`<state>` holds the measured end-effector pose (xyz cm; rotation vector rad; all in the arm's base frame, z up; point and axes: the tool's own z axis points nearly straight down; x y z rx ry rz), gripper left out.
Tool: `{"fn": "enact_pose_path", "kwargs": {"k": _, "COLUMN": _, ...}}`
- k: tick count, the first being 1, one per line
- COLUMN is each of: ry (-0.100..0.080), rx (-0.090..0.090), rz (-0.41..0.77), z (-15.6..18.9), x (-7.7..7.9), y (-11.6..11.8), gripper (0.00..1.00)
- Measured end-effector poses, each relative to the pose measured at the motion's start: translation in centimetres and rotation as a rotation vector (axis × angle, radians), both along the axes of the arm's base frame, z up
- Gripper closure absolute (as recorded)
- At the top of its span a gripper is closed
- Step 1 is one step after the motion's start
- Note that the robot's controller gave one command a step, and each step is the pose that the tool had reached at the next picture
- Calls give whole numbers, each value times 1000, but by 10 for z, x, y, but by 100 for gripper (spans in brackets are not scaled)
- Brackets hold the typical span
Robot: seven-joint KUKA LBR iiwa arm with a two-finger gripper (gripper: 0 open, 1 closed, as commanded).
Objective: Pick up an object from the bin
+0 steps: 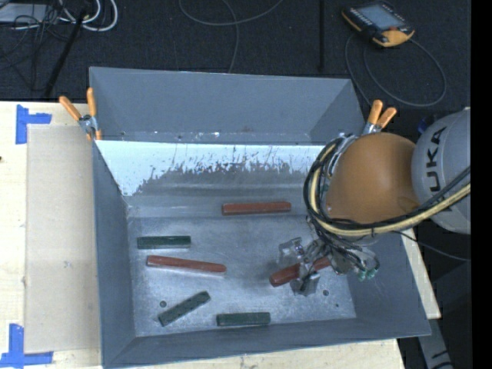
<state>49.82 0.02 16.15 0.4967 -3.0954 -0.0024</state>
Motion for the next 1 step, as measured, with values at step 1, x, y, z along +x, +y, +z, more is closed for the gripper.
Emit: {"fn": "enact_pose_path", "kwargs": {"k": 1, "ry": -9, "rx": 0, "rz": 1, "z": 49, "x": 3, "y": 1, "gripper": 100}}
